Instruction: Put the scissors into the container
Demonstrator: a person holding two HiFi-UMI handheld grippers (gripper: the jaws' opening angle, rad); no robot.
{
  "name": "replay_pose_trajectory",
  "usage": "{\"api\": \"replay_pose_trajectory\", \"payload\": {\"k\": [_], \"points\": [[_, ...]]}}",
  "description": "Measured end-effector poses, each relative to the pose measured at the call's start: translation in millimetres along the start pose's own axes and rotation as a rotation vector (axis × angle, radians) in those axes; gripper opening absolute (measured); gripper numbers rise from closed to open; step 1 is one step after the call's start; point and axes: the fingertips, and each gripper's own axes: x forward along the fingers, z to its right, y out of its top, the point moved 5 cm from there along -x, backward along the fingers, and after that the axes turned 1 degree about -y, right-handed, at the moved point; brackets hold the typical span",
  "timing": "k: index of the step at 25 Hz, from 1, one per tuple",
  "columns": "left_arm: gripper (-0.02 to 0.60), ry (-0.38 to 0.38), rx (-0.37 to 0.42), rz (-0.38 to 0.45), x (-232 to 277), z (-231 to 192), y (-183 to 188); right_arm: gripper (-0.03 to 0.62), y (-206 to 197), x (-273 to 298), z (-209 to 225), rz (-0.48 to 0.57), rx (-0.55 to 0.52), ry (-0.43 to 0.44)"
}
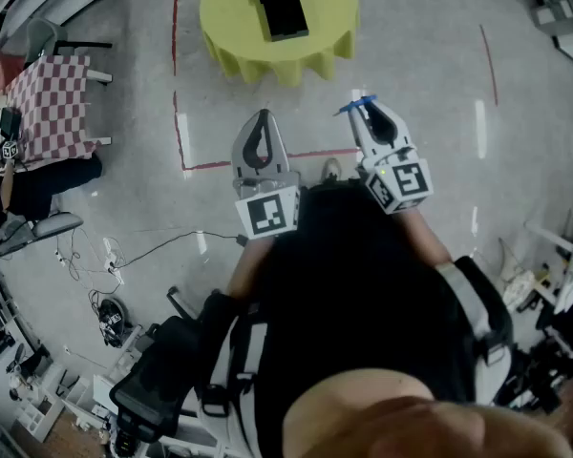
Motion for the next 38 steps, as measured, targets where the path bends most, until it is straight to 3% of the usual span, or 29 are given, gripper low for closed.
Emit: {"api": "replay_pose_trajectory", "payload": {"k": [16,38], "points": [[-0.004,-0.012,-0.017,-0.005,-3,-8,-3,0.078,-4,-2,-11,0.003,0.024,-0.006],[-0.004,-0.123,-0.035,-0.019,-5,-83,-14,0.078,-11,35,-67,0.034,0.022,-0.123]]}}
